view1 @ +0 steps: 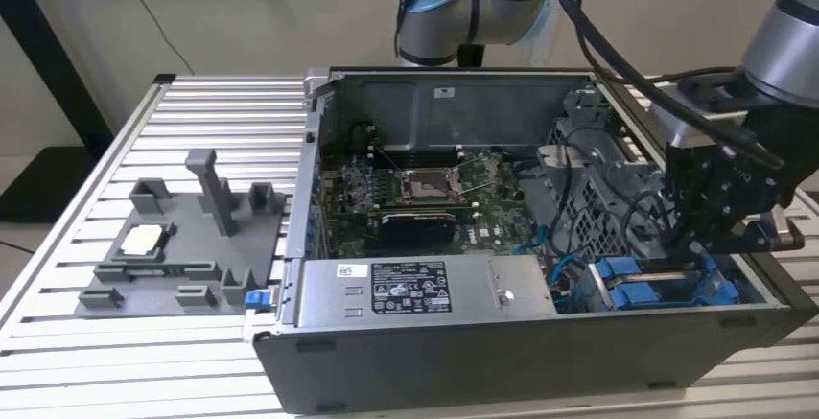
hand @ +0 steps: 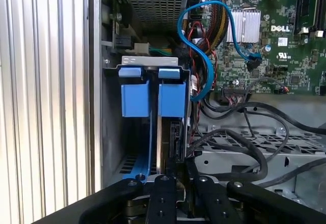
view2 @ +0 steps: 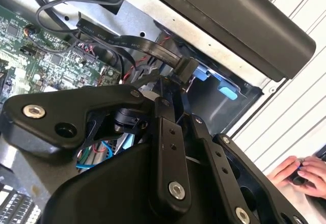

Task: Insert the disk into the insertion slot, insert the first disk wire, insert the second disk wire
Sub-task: 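Insert the first disk wire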

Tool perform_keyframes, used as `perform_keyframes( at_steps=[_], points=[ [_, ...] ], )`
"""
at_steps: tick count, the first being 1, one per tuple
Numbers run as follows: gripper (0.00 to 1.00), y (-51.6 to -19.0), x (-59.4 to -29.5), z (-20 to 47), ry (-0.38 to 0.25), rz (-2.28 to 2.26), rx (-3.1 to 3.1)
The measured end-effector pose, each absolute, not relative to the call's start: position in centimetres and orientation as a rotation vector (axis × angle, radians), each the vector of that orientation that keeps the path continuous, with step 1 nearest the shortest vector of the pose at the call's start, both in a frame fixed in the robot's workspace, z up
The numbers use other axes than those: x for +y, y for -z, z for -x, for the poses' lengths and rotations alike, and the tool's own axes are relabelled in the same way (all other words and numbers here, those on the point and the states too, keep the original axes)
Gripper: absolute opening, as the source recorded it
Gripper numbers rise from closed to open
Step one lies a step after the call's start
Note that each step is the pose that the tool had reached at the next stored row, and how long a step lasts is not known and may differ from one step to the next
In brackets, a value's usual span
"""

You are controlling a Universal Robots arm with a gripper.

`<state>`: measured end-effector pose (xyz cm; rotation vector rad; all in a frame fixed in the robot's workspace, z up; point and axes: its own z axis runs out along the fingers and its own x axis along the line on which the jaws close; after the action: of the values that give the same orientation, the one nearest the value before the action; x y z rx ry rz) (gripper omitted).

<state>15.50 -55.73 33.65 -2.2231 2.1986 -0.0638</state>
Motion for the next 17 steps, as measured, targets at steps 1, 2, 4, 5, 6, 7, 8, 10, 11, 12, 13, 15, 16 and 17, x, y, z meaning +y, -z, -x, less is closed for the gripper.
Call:
perform_keyframes(
  at_steps=[1,2,4,5,6,7,8,10,11,12,13,15,16,17],
  points=[
    [0.19,-33.6,-55.7,-15.5,0.064,2.223,2.199],
    [0.19,-33.5,-55.7,-15.5,0.064,2.223,2.199],
    [0.19,-33.2,-55.7,-15.5,0.065,2.223,2.200],
    [0.19,-33.1,-55.7,-15.5,0.066,2.223,2.200],
    [0.19,-33.1,-55.7,-15.5,0.066,2.223,2.200],
    [0.19,-33.0,-55.7,-15.5,0.063,2.222,2.200],
    [0.20,-32.9,-55.7,-15.5,0.063,2.222,2.200],
    [0.27,-33.0,-55.7,-15.5,0.063,2.222,2.200],
    [0.27,-33.3,-55.7,-15.5,0.064,2.223,2.201],
    [0.27,-33.6,-55.7,-15.5,0.063,2.224,2.202],
    [0.27,-33.9,-55.7,-15.5,0.063,2.225,2.202],
    [0.27,-34.5,-55.7,-15.5,0.062,2.225,2.203],
    [0.27,-34.8,-55.7,-15.5,0.061,2.226,2.203],
    [0.27,-35.1,-55.7,-15.5,0.060,2.226,2.204]
  ],
)
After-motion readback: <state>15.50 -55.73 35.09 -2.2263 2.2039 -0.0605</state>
